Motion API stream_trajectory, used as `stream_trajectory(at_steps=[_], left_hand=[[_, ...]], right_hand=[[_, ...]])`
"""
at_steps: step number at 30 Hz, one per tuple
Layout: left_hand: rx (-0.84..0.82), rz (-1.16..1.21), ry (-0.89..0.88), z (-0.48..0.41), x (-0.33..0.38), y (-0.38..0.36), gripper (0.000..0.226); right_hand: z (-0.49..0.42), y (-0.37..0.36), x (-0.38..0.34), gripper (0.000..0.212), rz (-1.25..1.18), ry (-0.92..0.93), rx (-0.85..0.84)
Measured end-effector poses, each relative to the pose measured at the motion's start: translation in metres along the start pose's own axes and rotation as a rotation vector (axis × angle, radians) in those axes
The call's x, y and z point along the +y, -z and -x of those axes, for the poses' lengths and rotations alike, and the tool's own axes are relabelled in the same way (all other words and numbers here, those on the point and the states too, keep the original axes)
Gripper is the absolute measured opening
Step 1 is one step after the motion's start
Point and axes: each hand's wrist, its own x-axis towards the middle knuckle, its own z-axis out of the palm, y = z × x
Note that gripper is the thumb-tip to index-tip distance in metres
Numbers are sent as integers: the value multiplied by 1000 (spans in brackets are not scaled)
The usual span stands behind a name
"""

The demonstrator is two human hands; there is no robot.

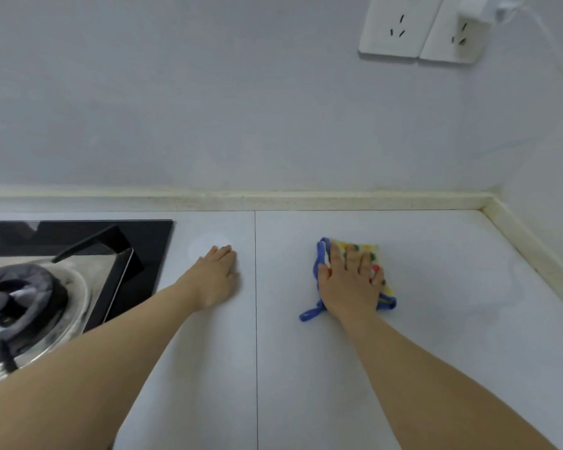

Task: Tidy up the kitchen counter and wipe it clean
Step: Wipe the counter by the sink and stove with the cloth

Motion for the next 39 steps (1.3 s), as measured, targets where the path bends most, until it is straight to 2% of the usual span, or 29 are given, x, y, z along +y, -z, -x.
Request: stream_trajectory(at_steps=[2,5,7,10,13,16,22,25,26,29,39], left_hand=[[46,60,-35,13,-3,0,25],[121,72,-6,36,-10,6,43],[179,69,40,47,-21,13,52],[212,76,112,63,-43,20,52],[170,68,159,82,-60,19,45],[142,62,142,94,-63,14,45],[101,41,-11,118,-63,-3,35],[97,31,-73,133,-51,-11,42],[92,32,-79,139,-48,-14,44],[46,36,-92,160,-46,-23,46],[54,30,-40,234,-53,-52,44]], right_hand=[[6,-2,-14,55,-8,7,-9],[9,-4,-37,55,-7,11,-43],[16,-10,-61,55,-3,78,-47],[35,-24,-102,55,25,237,-58],[61,-40,-130,53,69,357,-24],[92,-54,-138,53,100,403,-25],[172,-66,-127,57,95,272,-54],[205,-72,-113,88,54,191,-62],[214,-71,-108,87,51,174,-66],[238,-67,-94,53,64,135,-88],[306,-56,-63,47,-9,80,-112]])
